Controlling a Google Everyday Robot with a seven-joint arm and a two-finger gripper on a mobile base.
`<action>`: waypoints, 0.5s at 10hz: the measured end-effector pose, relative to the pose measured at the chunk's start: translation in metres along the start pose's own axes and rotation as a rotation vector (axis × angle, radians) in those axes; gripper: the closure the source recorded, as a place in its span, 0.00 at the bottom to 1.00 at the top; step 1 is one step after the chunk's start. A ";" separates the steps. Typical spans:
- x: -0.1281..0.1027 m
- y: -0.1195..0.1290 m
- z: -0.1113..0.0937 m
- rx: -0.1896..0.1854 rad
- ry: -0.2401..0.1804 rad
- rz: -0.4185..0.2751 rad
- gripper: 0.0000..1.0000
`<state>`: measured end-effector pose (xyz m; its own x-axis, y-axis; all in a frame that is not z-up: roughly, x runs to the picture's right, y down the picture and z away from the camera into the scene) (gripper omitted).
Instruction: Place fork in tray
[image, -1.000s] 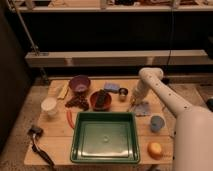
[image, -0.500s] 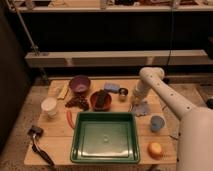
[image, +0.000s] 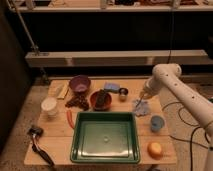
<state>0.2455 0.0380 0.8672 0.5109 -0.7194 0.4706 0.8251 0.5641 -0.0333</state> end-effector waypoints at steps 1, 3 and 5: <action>-0.004 0.001 -0.003 0.074 -0.005 -0.007 1.00; -0.021 -0.017 -0.001 0.182 -0.023 -0.052 1.00; -0.052 -0.041 -0.018 0.286 -0.025 -0.119 1.00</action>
<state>0.1897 0.0448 0.8286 0.4053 -0.7792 0.4782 0.7755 0.5700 0.2715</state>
